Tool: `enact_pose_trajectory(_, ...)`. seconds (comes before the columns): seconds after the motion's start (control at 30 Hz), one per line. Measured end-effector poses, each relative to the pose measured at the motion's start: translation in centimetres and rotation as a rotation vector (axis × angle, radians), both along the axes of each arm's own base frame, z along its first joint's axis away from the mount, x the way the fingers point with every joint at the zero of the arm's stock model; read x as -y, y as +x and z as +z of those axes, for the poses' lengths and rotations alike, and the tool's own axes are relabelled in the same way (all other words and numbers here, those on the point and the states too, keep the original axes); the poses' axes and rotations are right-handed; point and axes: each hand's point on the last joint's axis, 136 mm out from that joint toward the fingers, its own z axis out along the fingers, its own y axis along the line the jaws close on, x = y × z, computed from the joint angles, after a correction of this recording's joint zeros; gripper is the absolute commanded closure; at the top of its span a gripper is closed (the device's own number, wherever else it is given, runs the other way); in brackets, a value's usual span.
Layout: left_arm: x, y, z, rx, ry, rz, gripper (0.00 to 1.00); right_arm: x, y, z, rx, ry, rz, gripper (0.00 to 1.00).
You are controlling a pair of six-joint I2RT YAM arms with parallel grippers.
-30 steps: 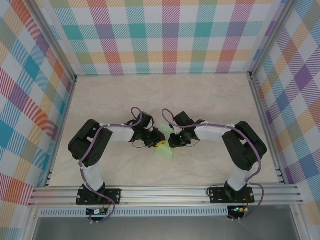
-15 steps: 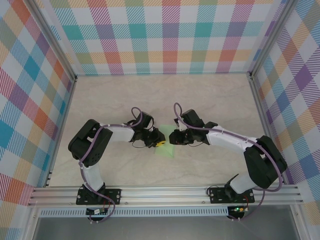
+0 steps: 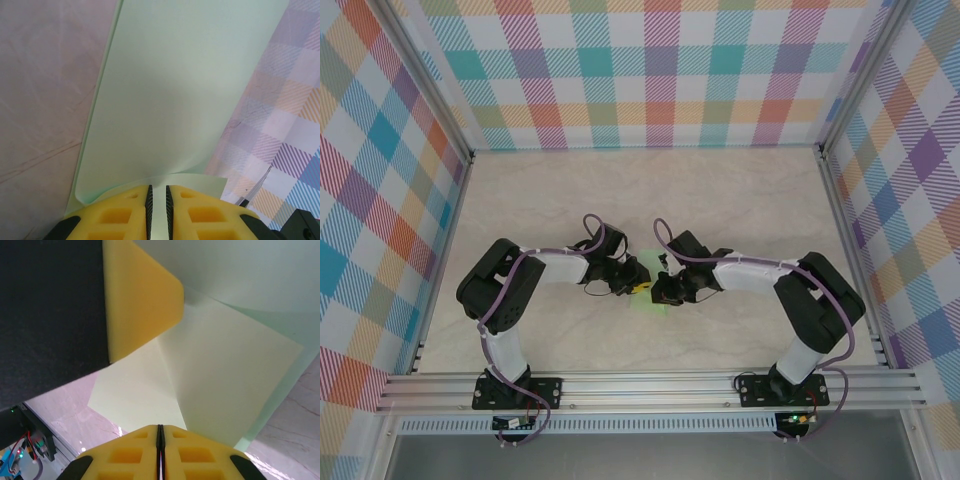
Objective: Fold a paper plane with a square sheet of paper (pick it up from the middle)
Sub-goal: Fold the triangle a second time at the center of the table.
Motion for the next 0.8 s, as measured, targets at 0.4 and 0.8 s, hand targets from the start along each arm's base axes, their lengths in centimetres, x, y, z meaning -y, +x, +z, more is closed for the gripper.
enact_pose_trajectory(0.4,0.0,0.0,0.0,0.004,0.0,-0.005,0.82,-0.6,0.9,-0.3,-0.024,-0.02,-0.013,0.87)
enact_pose_trajectory(0.8,0.0,0.0,0.0,0.006,0.002,-0.008,0.82,0.3,0.0,-1.9,-0.069,-0.06,-0.024,0.85)
